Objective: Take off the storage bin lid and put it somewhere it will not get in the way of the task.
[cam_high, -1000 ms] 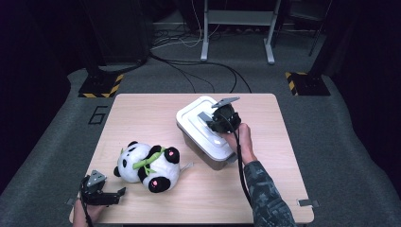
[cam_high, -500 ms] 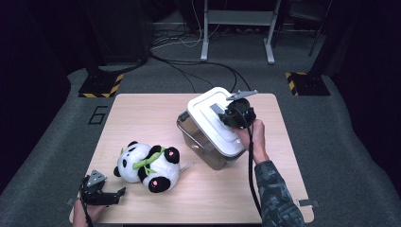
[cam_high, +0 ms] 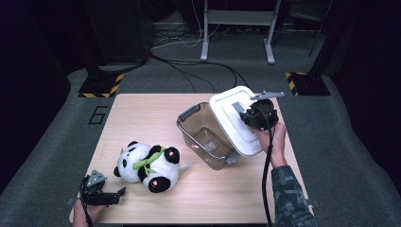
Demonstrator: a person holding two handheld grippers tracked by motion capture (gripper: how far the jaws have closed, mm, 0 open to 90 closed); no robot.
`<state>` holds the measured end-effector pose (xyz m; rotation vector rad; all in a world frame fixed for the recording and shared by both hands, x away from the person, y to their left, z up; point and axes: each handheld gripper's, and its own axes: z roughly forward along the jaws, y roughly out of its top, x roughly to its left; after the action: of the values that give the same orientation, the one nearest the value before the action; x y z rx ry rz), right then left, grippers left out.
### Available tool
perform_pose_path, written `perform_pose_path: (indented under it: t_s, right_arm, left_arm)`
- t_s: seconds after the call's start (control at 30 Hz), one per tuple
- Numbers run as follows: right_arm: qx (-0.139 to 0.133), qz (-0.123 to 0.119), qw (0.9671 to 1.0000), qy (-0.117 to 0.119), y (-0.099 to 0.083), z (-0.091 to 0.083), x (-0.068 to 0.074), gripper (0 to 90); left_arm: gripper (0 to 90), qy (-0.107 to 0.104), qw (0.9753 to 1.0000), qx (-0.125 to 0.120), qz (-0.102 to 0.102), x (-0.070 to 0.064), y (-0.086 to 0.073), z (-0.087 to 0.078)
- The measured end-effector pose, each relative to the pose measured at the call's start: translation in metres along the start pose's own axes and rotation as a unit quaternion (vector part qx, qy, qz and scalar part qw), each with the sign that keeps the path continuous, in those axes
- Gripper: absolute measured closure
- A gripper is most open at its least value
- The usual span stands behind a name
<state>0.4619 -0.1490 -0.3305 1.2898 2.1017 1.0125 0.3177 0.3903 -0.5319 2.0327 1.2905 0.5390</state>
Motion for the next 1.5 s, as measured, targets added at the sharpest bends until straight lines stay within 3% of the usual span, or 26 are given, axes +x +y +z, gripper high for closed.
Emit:
perform_pose_path:
  t_s: [0.43,0.8,1.17,1.5]
  right_arm:
    - [-0.008,0.046,0.998,-0.042,-0.022,-0.018,-0.036,67.0]
    - [-0.001,0.081,0.9938,-0.076,-0.048,-0.017,-0.061,67.0]
    - [0.019,0.119,0.9868,-0.108,-0.08,0.001,-0.079,67.0]
    - [0.049,0.149,0.9813,-0.111,-0.111,0.035,-0.087,66.9]
  left_arm:
    - [0.4,0.0,1.0,0.0,0.0,0.0,0.0,0.0]
    - [0.4,-0.001,1.0,0.002,0.0,0.0,0.0,0.0]
    - [0.4,0.0,1.0,0.001,0.001,0.0,0.0,0.0]
    - [0.4,0.0,1.0,0.002,0.001,0.0,0.0,0.0]
